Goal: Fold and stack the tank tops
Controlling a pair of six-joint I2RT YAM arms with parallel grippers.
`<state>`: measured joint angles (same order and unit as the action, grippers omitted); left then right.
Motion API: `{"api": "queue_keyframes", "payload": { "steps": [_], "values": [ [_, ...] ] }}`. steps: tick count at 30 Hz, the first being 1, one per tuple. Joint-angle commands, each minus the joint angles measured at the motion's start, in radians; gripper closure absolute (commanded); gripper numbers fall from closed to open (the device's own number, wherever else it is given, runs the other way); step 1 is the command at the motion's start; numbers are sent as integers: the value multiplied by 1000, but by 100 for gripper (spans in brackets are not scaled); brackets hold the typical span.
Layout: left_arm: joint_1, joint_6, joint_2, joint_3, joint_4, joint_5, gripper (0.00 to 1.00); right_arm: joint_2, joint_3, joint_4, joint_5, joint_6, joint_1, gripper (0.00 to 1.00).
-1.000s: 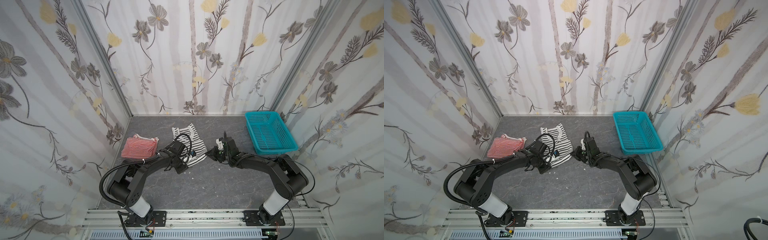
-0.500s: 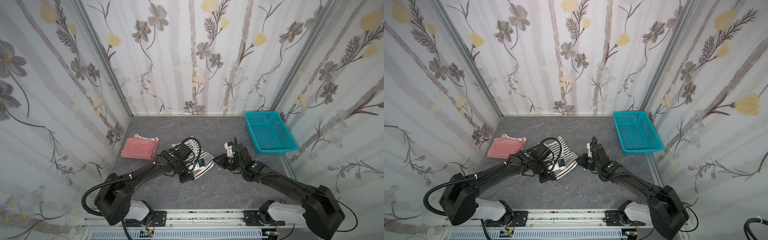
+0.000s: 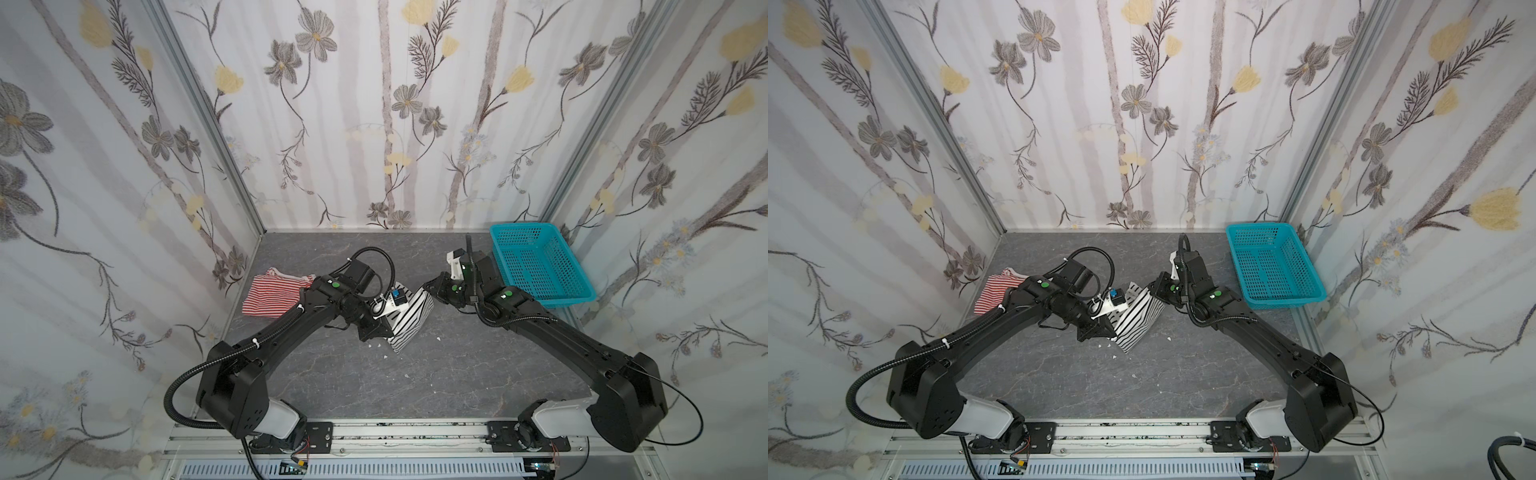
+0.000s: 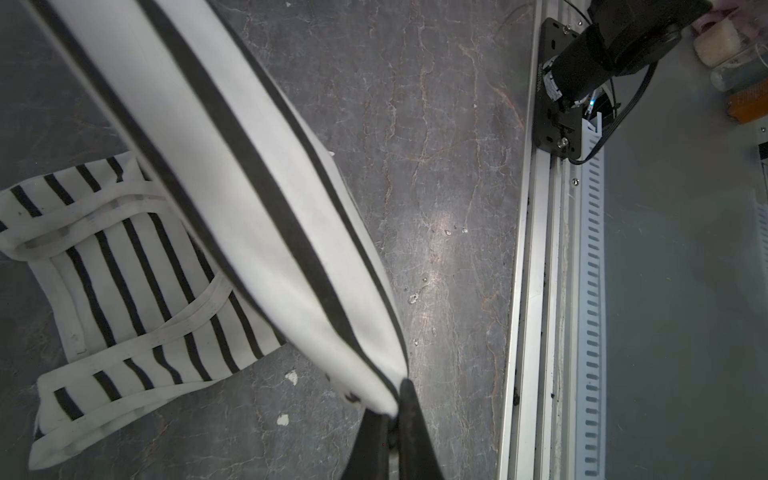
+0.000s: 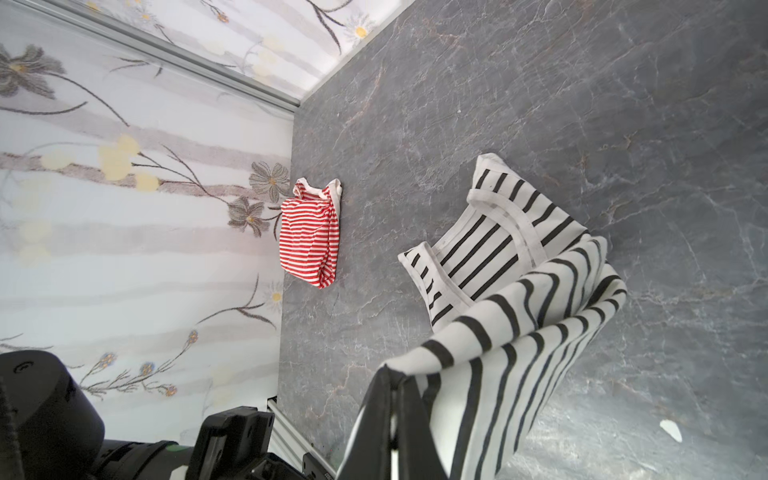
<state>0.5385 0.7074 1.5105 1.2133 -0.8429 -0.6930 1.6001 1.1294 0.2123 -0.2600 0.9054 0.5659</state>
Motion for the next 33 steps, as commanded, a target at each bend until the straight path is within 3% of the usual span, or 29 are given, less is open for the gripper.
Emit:
{"api": "queue_keyframes", "payload": {
  "steps": [1,11,21,23,24,27,29,33],
  "values": [
    [-66,102,83,64,-32,-30,100,129,108,-10,-17,-50,-27,100],
    [-266,181,431,313,-35,-5,100,564,425,11,-121,-103,-101,100],
    [-318,188,582,414,-39,41,100,747,605,17,-154,-85,-107,100],
    [-333,158,619,454,-38,39,90,756,609,12,-144,-85,-113,100],
    [-340,139,633,474,-36,38,87,757,609,5,-139,-90,-114,95],
    [-360,97,641,512,-30,39,77,745,596,-17,-143,-110,-118,64],
    [-369,77,625,522,-24,43,73,713,555,-51,-140,-111,-118,59],
    [-370,18,568,507,2,46,63,614,400,-163,-128,-84,-108,58]
  ]
}}
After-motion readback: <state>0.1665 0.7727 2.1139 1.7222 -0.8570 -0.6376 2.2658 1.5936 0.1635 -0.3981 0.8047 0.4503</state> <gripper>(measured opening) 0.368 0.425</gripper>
